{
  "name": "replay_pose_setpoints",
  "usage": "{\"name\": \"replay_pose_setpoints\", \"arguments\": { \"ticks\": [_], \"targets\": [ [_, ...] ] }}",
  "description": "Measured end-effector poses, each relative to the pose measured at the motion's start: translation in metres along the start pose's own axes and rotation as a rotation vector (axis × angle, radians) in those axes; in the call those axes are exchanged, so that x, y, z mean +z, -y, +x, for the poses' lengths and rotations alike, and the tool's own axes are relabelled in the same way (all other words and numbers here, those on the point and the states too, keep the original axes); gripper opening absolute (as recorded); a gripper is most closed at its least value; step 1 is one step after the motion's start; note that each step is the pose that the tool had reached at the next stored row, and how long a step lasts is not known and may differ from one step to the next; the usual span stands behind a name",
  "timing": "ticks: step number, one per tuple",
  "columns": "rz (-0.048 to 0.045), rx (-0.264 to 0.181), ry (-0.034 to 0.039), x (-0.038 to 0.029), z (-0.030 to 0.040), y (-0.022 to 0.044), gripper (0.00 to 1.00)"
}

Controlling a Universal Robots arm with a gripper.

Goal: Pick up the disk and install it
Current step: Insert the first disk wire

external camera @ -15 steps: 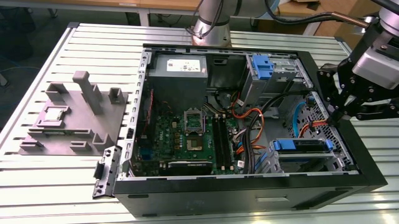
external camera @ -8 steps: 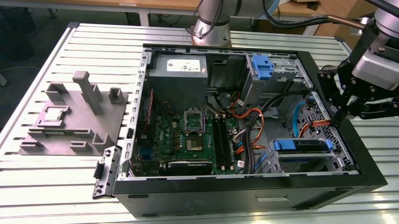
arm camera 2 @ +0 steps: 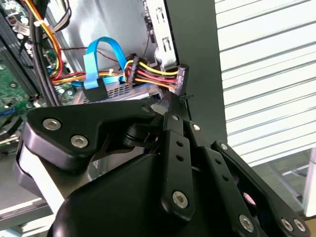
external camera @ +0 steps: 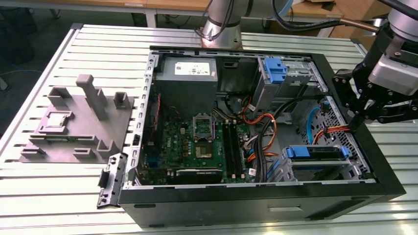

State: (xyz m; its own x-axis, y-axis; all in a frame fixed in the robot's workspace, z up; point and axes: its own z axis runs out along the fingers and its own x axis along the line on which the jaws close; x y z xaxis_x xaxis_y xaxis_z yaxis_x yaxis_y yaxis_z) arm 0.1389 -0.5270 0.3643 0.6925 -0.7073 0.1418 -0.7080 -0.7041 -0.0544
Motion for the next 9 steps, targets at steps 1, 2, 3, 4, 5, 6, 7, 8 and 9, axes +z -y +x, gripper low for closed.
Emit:
{"name": "replay_pose_setpoints", "arguments": {
  "ticks": [1,2,3,4,5,6,7,8,9],
  "targets": [
    [0.0042,-0.004,-0.0055,0.0006,-0.0006,0.0005,0.10],
    [0.0078,-0.005,-0.0105,0.0013,-0.0014,0.0010,0.10],
    [0.0111,-0.006,-0.0156,0.0021,-0.0024,0.0017,0.10],
    [0.0140,-0.012,-0.0172,0.0029,-0.0028,0.0020,0.10],
    [0.0161,-0.022,-0.0176,0.0035,-0.0030,0.0021,0.10],
    [0.0180,-0.035,-0.0171,0.0040,-0.0030,0.0021,0.10],
    [0.0204,-0.052,-0.0163,0.0044,-0.0031,0.0021,0.10],
    [0.0231,-0.069,-0.0152,0.0049,-0.0032,0.0020,0.10],
    [0.0258,-0.088,-0.0141,0.0055,-0.0033,0.0020,0.10]
  ]
}}
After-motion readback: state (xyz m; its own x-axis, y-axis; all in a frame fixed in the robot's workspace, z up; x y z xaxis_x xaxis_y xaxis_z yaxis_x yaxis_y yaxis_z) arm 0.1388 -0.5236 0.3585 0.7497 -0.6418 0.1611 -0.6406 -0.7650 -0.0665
